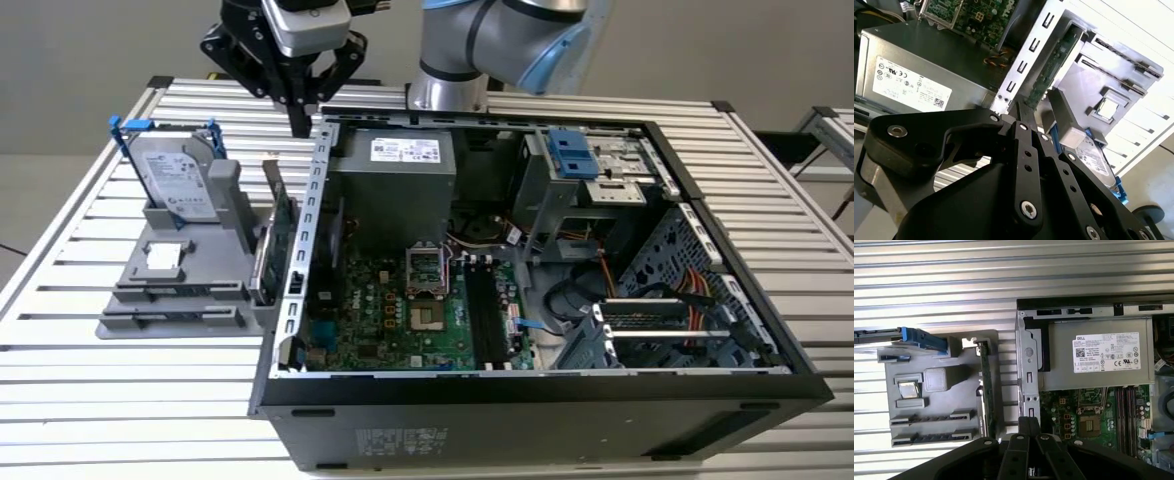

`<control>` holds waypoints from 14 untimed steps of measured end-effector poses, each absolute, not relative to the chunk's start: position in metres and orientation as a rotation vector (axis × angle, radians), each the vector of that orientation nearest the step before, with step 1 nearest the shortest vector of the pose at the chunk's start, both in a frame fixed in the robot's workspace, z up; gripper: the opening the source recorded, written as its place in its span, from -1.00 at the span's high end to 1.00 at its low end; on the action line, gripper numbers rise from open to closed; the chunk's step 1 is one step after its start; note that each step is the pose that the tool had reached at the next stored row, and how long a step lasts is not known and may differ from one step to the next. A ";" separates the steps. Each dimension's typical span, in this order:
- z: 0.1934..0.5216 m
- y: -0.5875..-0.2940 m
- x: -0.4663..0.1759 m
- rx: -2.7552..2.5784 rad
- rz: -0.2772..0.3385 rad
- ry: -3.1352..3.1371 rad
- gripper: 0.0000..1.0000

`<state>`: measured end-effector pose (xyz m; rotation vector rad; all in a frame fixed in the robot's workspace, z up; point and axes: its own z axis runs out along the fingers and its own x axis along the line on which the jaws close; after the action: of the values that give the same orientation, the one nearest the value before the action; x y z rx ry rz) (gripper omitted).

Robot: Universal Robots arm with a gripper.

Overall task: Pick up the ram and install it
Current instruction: 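Reach for the ram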

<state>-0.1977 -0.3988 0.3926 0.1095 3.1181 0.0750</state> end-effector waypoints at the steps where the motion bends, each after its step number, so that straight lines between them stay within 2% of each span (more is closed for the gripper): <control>1: 0.393 -0.399 -0.198 0.109 0.075 3.118 1.00; 14: 0.393 -0.399 -0.206 0.109 0.075 3.118 1.00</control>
<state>-0.2063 -0.3988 0.3926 0.1094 3.1180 0.0750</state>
